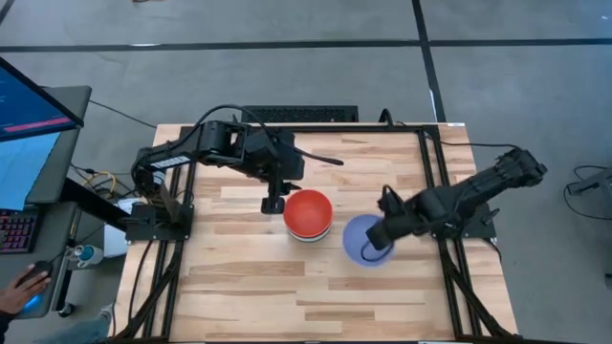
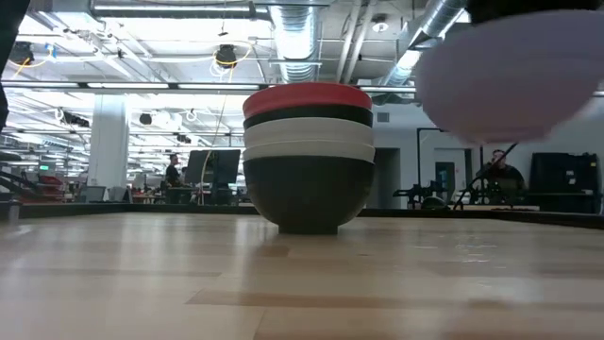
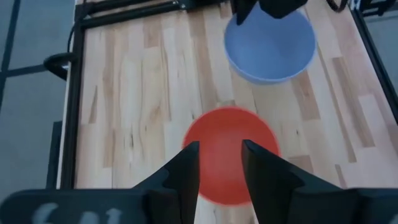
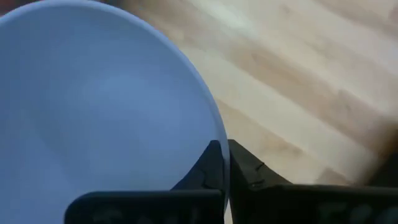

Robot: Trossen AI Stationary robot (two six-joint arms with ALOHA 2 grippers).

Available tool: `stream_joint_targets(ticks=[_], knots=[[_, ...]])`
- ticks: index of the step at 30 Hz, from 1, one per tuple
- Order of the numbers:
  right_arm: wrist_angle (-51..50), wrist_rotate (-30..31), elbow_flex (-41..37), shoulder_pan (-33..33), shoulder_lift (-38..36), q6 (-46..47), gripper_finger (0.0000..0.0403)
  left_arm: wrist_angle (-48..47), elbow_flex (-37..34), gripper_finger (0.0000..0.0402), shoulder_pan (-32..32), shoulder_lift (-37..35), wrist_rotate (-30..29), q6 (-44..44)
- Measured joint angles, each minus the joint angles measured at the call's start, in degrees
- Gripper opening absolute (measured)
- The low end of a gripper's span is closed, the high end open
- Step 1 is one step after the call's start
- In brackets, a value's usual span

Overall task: Nest bowls inside each other
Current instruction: Stack the violet bowl on top of the orange bowl

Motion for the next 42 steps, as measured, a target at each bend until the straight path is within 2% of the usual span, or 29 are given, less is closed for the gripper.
stream_joint_targets(ticks=[4, 7, 9, 16, 20, 29, 33, 38, 42], knots=[[-0.6, 0.9, 5.1, -4.9, 0.0, -6.9, 0.0011, -0.6, -1.6, 0.0102, -0.1, -1.8, 0.1, 0.0], [-0.5, 1.0, 8.9, -7.6, 0.0, -11.2, 0.0011, 3.7, -7.6, 0.0095, -0.4, -5.9, 0.2, -0.1], [-0.4, 1.0, 11.2, -9.3, 0.0, -13.4, 0.0012, 8.2, -14.5, 0.0091, -0.4, -10.3, 0.3, -0.8], [1.3, -0.1, 15.9, -15.3, 3.5, -21.1, 0.0011, 32.8, -48.2, 0.0089, -0.5, -30.0, -0.7, -9.4], [2.6, -2.7, 20.4, -19.7, 8.9, -27.7, 0.0017, 37.4, -59.8, 0.0089, -1.8, -38.6, -4.3, -14.5], [2.7, -6.5, 35.5, -26.7, 21.9, -41.4, 0.0015, 33.3, -69.5, 0.0088, -5.6, -50.2, -12.9, -22.4], [1.6, -8.0, 37.5, -26.9, 26.2, -43.0, 0.0020, 35.0, -74.4, 0.0088, -7.1, -53.9, -13.8, -25.3], [2.7, -8.8, 37.0, -26.0, 29.0, -43.9, 0.0014, 44.2, -82.4, 0.0088, -8.9, -59.0, -16.0, -25.4], [5.7, -9.9, 36.9, -26.0, 31.0, -44.0, 0.0024, 53.8, -89.3, 0.0088, -9.3, -62.8, -17.5, -25.4]])
